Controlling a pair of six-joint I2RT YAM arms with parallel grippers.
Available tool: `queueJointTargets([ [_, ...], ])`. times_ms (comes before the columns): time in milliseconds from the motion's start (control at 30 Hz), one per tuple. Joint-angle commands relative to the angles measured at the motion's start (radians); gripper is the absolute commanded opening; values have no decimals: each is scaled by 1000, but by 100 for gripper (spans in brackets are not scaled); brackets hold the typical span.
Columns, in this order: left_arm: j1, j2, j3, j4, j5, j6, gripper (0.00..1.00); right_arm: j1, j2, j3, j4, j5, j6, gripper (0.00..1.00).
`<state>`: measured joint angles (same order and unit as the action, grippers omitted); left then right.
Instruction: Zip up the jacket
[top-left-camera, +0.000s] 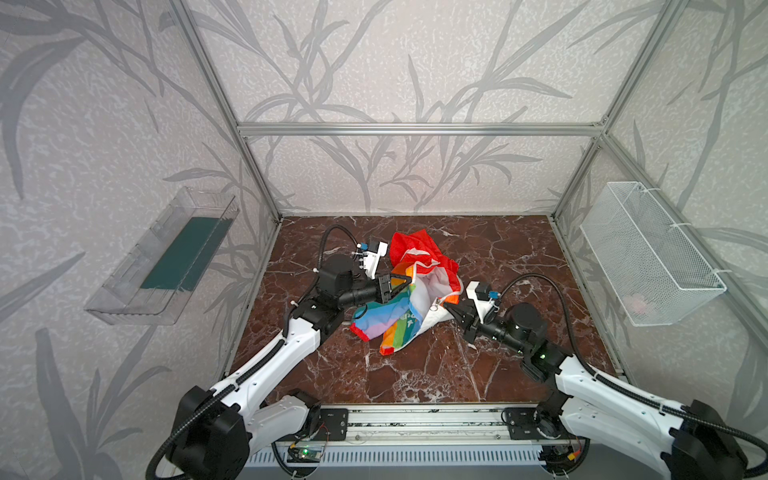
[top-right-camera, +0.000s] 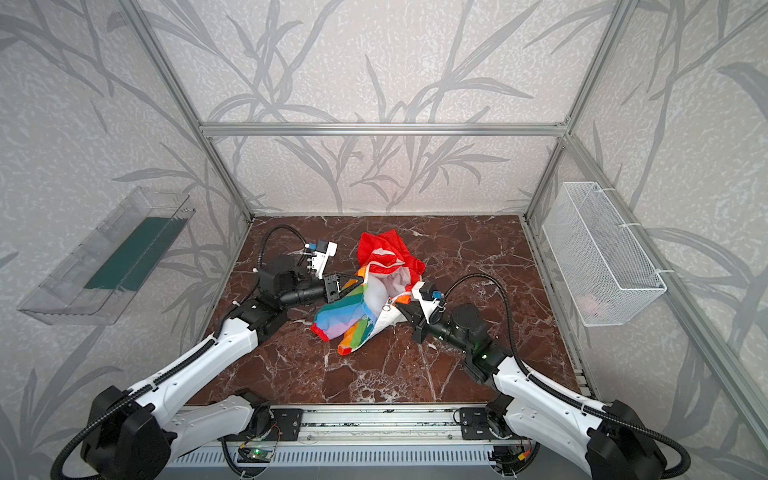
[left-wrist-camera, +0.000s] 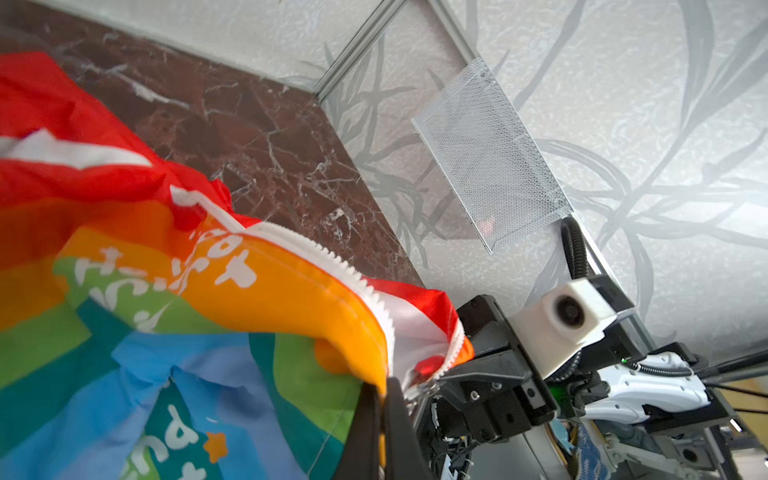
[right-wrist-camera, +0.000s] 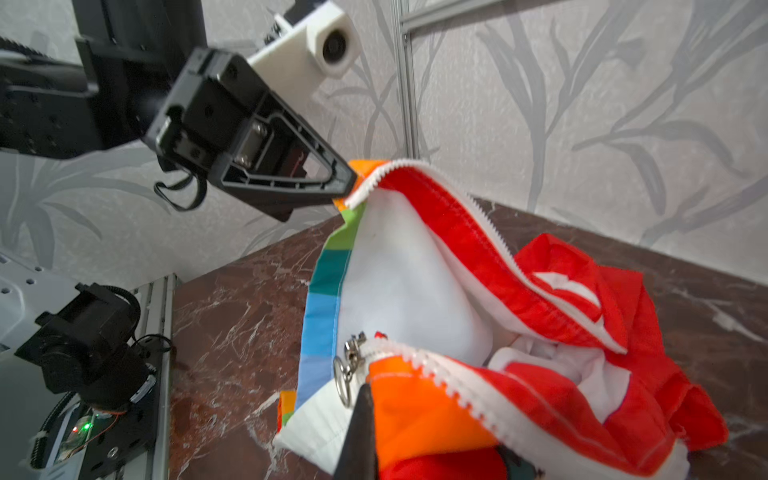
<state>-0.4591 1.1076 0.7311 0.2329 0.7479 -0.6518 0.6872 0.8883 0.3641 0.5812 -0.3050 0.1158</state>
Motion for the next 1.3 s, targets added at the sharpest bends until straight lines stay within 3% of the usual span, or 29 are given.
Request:
queueJointTargets([
  [0,-36,-49,-74,234,-30,112,0,-37,-34,26,109,-26,-29,0],
  [133,-70,-103,-180,449,-122,218,0,-47,-30,102,7,-84,-2,0],
  [200,-72,-102,-190,500,-99,260,0,-46,-19,139,-40,-105,6,0],
  [300,-74,-96,-145,444,-71,346,0,-48,12,158,-37,-136,33,0],
  [533,-76,-77,-153,600,-60,461,0,-49,67,202,-62,-192,37,0],
  [700,-76,-40,-171,732,-38,450,0,-48,81,229,-64,-239,45,0],
  [1133,-77,4,-102,718,-29,19,0,-76,21,320,-160,-261,22,0],
  [1267,-75,53,-100,865,-36,-151,0,-92,21,370,-215,-287,14,0],
])
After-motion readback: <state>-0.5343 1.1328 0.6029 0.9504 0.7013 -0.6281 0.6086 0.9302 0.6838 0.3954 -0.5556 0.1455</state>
